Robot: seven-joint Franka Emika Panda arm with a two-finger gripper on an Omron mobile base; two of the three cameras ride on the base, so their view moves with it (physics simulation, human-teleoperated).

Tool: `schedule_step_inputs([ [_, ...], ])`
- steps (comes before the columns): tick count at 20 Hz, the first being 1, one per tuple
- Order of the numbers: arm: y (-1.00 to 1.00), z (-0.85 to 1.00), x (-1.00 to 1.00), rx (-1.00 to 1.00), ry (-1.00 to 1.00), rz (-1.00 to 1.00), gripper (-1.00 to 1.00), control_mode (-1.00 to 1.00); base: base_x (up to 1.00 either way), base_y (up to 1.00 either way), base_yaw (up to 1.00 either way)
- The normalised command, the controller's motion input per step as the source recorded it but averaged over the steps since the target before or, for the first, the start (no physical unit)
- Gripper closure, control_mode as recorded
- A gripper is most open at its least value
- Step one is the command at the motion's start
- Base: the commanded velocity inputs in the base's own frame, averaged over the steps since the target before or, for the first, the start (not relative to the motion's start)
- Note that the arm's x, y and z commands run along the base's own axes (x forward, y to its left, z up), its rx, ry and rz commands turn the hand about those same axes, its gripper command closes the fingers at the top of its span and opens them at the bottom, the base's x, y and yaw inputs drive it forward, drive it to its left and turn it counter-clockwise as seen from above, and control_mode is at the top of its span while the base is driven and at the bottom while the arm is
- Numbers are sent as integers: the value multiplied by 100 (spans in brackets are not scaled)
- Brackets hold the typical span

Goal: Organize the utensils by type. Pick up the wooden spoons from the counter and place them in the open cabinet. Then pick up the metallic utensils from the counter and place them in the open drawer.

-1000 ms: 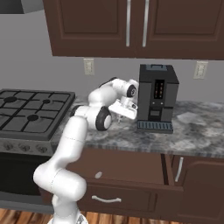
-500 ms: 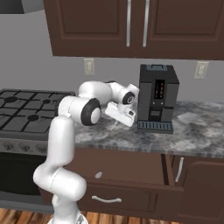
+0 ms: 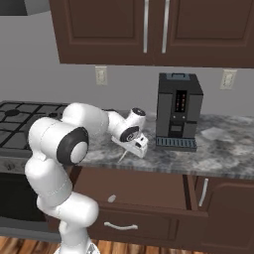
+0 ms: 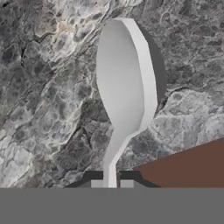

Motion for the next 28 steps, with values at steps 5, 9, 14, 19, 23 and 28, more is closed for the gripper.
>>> schedule_step_inputs([
  [5,1,23,-46,-17,-14,-31,100,-100,0,0,0],
  [9,0,10,-55,-10,-2,-32,100,-100,0,0,0],
  [14,0,1,-70,-9,-2,-33,100,-100,0,0,0],
  [19,-4,0,-7,-3,0,-30,100,-100,0,0,0],
  [23,-1,0,-19,0,0,-22,100,-100,0,0,0],
  [28,-5,-1,0,0,0,-14,100,-100,0,0,0],
])
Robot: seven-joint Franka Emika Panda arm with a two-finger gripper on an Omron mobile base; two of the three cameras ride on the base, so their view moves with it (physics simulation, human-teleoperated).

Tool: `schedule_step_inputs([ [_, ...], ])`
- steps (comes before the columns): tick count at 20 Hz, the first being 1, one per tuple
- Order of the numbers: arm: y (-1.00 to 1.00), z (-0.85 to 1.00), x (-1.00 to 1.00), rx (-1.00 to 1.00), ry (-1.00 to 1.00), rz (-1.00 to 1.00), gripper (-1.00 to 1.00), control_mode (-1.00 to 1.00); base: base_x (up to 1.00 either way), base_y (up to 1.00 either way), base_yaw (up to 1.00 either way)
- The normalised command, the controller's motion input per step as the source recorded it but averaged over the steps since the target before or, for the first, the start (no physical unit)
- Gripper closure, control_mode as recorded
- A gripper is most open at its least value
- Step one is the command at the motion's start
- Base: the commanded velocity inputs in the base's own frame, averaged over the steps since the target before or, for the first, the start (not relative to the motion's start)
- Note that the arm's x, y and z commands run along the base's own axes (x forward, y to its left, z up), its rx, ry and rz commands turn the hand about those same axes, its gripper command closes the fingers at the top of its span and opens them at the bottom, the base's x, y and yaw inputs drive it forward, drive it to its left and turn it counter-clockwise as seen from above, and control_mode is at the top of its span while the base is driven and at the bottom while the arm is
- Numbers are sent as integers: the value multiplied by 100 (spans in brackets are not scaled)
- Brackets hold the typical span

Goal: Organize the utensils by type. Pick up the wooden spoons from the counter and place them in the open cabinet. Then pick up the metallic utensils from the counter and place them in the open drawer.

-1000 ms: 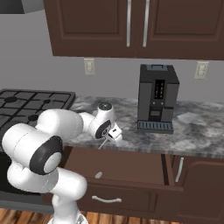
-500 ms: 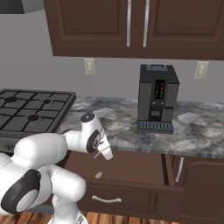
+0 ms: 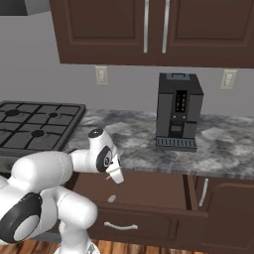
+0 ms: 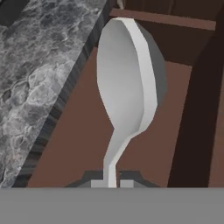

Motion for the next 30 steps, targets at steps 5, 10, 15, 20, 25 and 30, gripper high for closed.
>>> schedule_step_inputs([
  [5,-18,-11,-44,6,0,-11,100,-100,0,0,0],
  [10,-37,-30,-10,11,3,-2,100,-100,0,0,0],
  [15,-18,-23,19,7,2,-1,100,-100,0,0,0],
  [20,0,-45,1,4,3,-1,100,-100,0,0,0],
  [25,0,-51,3,3,9,-1,100,-100,0,0,0],
  [30,0,-45,1,3,10,-1,100,-100,0,0,0],
])
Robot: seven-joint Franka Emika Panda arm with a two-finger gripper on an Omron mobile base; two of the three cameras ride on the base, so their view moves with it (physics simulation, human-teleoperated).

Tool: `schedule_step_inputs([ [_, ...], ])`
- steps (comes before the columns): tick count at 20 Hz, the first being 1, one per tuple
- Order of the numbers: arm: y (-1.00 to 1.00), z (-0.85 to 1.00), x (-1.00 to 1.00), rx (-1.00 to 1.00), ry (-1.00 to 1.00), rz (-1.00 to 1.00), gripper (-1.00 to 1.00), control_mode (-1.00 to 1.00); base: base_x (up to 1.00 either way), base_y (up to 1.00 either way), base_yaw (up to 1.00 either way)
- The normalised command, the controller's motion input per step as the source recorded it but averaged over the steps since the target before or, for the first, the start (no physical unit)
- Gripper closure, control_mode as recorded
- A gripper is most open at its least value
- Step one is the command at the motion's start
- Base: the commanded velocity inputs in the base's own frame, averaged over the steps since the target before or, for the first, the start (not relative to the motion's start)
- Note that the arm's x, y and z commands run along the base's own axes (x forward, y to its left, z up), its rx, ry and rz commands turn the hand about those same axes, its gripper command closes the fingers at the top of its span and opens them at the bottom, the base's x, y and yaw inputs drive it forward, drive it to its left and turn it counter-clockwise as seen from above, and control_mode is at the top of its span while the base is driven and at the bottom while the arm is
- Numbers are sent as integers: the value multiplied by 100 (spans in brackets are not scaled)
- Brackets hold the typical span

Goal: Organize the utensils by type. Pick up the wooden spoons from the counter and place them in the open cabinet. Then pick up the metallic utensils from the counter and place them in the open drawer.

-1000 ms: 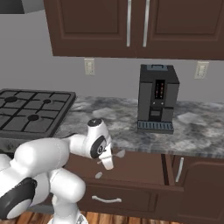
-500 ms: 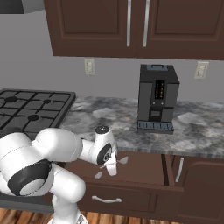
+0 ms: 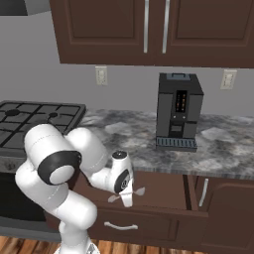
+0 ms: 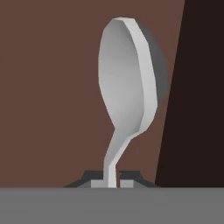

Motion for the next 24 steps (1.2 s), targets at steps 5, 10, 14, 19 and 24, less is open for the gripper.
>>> schedule_step_inputs([
  [5,-4,-29,-1,2,5,0,100,-100,0,0,0],
  [10,-8,-14,1,0,3,0,100,-100,0,0,0],
  [14,0,-30,-32,0,7,2,100,-100,0,0,0],
  [19,0,-48,-44,0,8,4,100,-100,0,0,0],
  [24,0,-42,-39,0,6,4,100,-100,0,0,0],
])
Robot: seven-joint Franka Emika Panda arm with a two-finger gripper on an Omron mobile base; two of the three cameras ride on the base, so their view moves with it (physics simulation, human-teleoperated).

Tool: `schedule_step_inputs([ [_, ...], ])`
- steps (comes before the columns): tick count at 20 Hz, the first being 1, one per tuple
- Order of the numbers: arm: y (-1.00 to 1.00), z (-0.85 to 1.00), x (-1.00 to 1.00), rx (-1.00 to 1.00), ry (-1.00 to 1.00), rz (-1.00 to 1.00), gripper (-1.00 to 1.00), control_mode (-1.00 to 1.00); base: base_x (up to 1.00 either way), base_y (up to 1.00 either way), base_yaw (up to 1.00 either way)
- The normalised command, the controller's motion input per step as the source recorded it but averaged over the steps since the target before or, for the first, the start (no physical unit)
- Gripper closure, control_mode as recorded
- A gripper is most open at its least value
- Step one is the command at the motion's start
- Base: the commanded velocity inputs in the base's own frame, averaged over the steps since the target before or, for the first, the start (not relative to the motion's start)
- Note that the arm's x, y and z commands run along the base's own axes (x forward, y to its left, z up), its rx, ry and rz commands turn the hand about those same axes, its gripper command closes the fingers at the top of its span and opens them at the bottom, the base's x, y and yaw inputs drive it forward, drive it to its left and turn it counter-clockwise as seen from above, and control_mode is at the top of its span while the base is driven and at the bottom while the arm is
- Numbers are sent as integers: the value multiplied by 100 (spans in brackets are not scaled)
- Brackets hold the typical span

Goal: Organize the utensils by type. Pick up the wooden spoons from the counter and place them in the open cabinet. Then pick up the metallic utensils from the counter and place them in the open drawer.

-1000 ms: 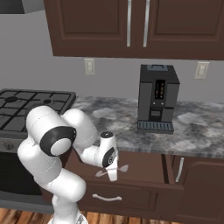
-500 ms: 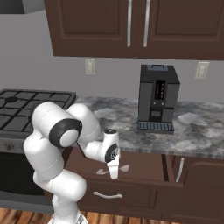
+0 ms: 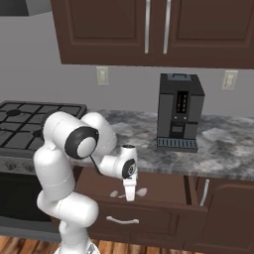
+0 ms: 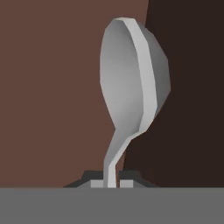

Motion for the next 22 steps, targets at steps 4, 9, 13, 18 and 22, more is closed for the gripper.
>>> schedule_step_inputs([
  [4,0,-47,-63,0,4,5,100,-100,0,0,0],
  [9,0,-46,-97,0,0,5,100,-100,0,0,0],
  [13,0,-30,-95,0,0,5,100,-100,0,0,0],
  [18,0,-3,-35,0,-1,4,100,-100,0,0,0],
  [22,0,43,0,0,-5,6,100,-100,0,0,0],
])
